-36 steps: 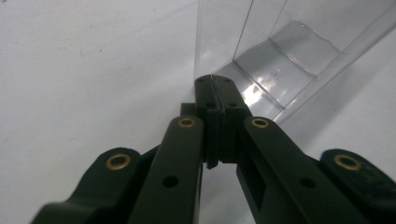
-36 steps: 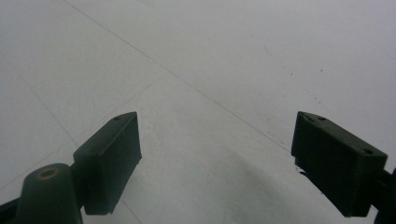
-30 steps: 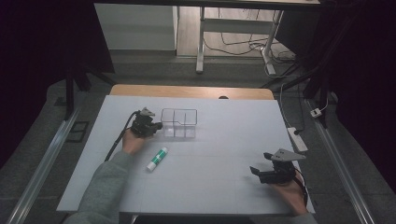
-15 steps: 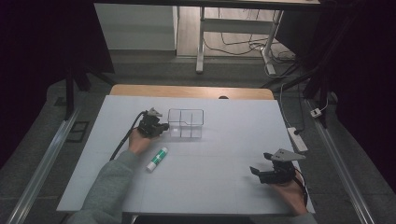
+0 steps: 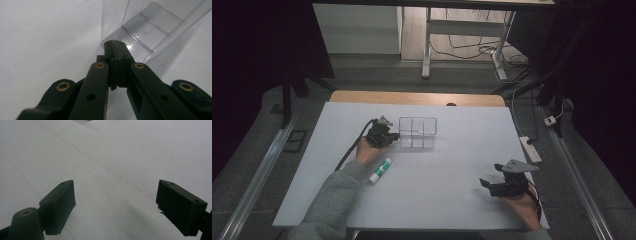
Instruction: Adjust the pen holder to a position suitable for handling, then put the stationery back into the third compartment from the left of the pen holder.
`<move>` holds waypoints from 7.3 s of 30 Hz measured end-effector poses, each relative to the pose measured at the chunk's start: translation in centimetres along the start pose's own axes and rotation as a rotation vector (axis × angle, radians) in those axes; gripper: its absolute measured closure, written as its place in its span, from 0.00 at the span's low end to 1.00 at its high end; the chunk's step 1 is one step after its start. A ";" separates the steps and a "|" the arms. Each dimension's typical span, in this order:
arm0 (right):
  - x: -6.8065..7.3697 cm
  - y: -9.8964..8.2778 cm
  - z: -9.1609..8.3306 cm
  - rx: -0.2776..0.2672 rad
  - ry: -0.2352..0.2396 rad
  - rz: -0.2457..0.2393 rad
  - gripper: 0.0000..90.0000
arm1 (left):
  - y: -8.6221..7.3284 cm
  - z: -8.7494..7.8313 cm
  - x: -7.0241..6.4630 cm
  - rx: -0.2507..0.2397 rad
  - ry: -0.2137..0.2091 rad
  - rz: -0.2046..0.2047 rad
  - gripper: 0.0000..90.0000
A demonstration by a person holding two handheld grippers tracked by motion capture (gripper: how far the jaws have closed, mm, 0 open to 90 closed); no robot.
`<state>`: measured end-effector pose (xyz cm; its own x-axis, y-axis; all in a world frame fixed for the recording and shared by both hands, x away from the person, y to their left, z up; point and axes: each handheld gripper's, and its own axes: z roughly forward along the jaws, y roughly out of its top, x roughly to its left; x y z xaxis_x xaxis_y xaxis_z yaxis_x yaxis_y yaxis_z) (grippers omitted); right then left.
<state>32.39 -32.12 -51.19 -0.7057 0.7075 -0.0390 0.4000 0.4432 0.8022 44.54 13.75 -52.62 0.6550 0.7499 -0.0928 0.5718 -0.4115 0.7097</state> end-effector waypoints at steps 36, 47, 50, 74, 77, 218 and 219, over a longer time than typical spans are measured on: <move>-0.1 0.6 0.8 -0.006 0.014 0.002 0.17 | -0.4 -8.1 -1.0 -0.049 -0.083 0.014 0.55; 0.1 0.6 0.8 -0.005 0.014 -0.008 0.17 | -1.5 -9.6 -1.7 0.028 -0.071 -0.001 0.42; 0.1 0.5 0.8 -0.005 0.026 -0.009 0.17 | -1.8 -10.0 -2.0 0.037 -0.075 -0.001 0.42; 0.3 0.5 0.7 0.000 0.028 -0.024 0.17 | -5.8 -11.7 -4.5 0.159 -0.016 0.020 0.37; 0.3 0.5 0.7 -0.001 0.025 -0.022 0.17 | -6.0 -11.5 -4.7 0.168 -0.002 0.027 0.36; 3.1 2.4 1.2 -0.030 0.083 -0.100 0.18 | -2.5 -6.5 -9.8 0.130 -0.202 0.288 0.71; 3.2 2.4 1.3 -0.029 0.084 -0.102 0.18 | -2.4 -6.3 -9.9 0.131 -0.207 0.293 0.71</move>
<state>31.90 -28.09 -50.14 -0.7891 0.6101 -0.0721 0.3074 0.4937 0.8135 33.55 10.57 -49.01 0.8786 0.4751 -0.0479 0.3947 -0.6662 0.6327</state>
